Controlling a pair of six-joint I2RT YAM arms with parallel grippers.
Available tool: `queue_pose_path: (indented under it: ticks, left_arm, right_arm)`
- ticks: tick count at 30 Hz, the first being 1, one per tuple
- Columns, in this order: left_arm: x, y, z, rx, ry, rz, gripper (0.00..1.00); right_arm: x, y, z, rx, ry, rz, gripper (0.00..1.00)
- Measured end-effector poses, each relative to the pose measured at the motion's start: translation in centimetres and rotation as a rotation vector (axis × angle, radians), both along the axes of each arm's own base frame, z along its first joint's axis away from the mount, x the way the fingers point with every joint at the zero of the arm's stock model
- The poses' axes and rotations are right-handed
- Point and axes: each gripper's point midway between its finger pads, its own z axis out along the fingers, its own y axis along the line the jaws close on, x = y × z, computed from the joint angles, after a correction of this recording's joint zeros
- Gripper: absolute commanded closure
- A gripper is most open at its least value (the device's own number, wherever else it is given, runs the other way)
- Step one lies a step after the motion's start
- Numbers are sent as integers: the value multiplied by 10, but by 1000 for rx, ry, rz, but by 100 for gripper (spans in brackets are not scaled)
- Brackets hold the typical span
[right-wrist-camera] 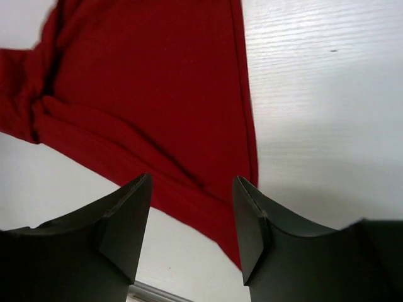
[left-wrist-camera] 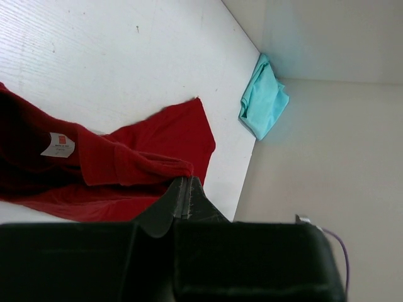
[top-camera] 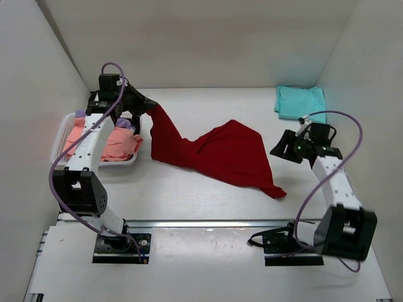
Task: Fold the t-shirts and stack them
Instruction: Flatten out the tshirt
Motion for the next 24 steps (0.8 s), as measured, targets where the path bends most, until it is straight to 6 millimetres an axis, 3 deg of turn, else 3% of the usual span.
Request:
queue_pose_path:
  ticks: [3,10,15,19,24]
  left_arm:
    - [10,-1,-7,-5,16,-6,100]
    - [30,-1,-17,-10,40,-10,100]
    - [38,0,-15,-18,40,-17,100]
    - [41,0,-13,-19,42,-22,100]
    - [41,3,-12,-20,46,-17,100]
  right_arm:
    - [27,7,-36,12,99,39,45]
    - [96,11,-73,-2,121,82,35]
    - [134,18,-100,-6,150,118,34]
    - [166,21,-116,7,155,134,34]
    - [210,28,-115,31,117,166,36]
